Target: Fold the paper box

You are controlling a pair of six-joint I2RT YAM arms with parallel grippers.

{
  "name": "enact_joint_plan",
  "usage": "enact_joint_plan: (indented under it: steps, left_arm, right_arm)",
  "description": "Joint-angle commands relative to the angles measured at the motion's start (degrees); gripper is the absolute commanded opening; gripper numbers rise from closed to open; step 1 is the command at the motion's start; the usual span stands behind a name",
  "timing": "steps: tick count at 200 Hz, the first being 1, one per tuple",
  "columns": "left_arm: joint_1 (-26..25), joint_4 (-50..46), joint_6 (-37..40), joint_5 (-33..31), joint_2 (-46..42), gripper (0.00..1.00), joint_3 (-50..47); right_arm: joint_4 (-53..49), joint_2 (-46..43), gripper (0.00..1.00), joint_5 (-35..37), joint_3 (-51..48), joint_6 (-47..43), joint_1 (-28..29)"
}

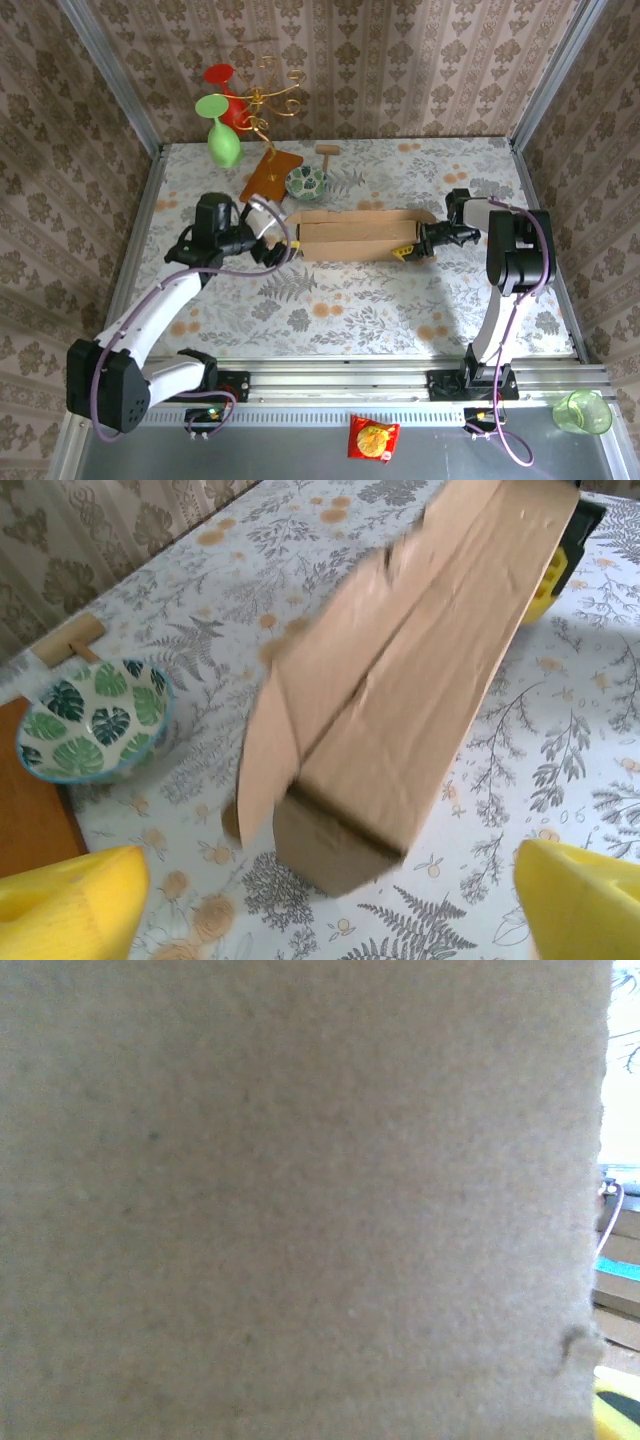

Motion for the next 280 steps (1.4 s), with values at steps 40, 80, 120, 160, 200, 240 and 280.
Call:
enact_joint_plan:
  steps: [40, 80, 120, 160, 200, 240, 280]
  left_arm:
    - [2.1, 31.8, -3.4, 11.2, 10.1, 0.99, -8.6]
    - [1.9, 37.9, -6.0, 16.3, 17.9, 0.99, -5.5]
    - [0.3, 38.4, -6.7, 19.3, 20.5, 0.96, -4.3]
    - [-1.6, 40.8, -8.8, 20.0, 24.2, 0.92, -2.9]
    - [-2.6, 42.1, -9.9, 20.5, 27.1, 0.89, -1.2]
    - [-2.8, 41.2, -11.0, 21.3, 28.0, 0.78, -0.3]
    - [-3.3, 38.3, -12.6, 21.9, 28.5, 0.65, 0.6]
  right_arm:
    - [-11.3, 4.6, 0.4, 7.7, 2.4, -8.6, -1.4]
    - [-13.5, 6.2, 0.4, 8.3, 4.5, -10.0, -1.8]
    - [-14.0, 7.1, 0.4, 8.5, 5.5, -10.4, -2.3]
    - [-13.9, 8.2, 0.4, 7.9, 6.7, -10.7, -2.3]
    - [-14.4, 9.1, 0.4, 7.9, 8.2, -10.7, -2.4]
    - [-14.2, 9.5, 0.41, 7.9, 8.4, -10.6, -2.8]
    - [-13.5, 9.6, 0.44, 7.6, 8.9, -10.2, -3.1]
